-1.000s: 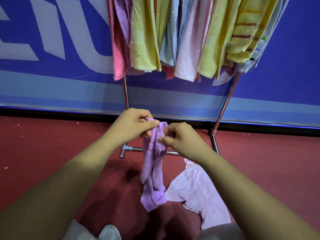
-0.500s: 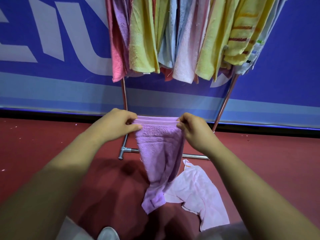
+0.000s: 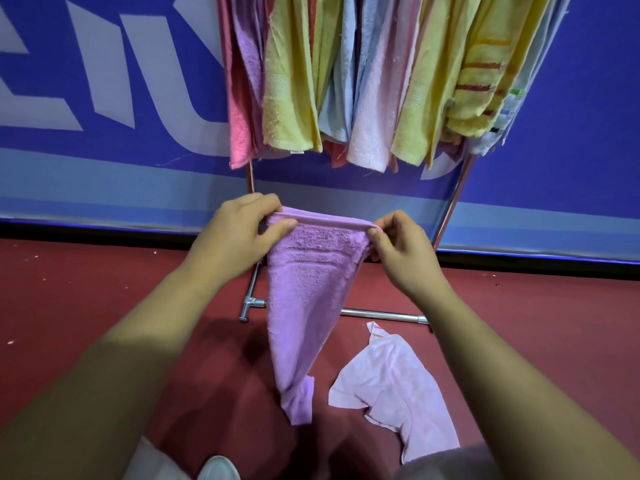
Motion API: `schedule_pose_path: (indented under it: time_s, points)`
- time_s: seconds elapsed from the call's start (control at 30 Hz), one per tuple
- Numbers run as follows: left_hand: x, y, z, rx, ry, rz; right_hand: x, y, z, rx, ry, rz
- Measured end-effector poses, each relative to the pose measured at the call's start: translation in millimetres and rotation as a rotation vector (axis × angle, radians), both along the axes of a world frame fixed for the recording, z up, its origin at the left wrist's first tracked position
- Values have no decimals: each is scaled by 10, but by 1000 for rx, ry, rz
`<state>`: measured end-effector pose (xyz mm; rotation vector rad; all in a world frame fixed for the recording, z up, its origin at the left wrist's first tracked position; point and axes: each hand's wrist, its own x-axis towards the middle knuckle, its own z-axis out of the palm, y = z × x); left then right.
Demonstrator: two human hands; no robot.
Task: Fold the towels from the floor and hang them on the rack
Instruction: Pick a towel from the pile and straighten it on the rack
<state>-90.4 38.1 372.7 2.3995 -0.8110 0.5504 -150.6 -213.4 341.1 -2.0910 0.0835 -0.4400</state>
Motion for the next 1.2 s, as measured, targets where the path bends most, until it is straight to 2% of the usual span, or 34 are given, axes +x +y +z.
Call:
schedule_pose_path:
  time_s: [0.2,0.3,0.43,0.6,0.73,0.83,0.9,0.97,1.0,1.07,1.1,1.13,1.17,1.2]
  points:
    - [-30,28,10,-190,237,37,6,-3,26,66,45,-42]
    - [-59,30,4,-277,239,59,-32,27,63,131,16,-68]
    - [-130,9,14,-352,229,76,-97,61,83,89,-17,-85]
    - [-151,97,14,-374,269,84,-165,57,86,109,-27,-33]
    - [-163,87,60,-414,375,48,-178,61,95,146,-49,-64]
    - [-100,57,220,-237,415,0,-130,65,280,204,-63,-104]
    - [-25,33,457,-209,385,64,-70,73,578,297,-57,-95]
    - [-21,-30,859,-290,321,119,-39,62,1026,548,-97,-26]
    - [-53,-64,1102,-405,335,77,-62,48,1290,728,-112,85]
    - [-124,-109,1541,-698,527,-146,-137,-54,1768,1013,-83,414]
    - [-158,-127,1688,-728,633,-223,-179,-112,1936,1009,-37,541]
    - [-154,-143,1778,-606,671,-202,-172,-160,2023,879,26,567]
    - [-138,-169,1804,-397,683,-117,-133,-197,2039,628,87,456]
    - [-127,-181,1831,-189,598,7,-72,-234,2023,353,94,249]
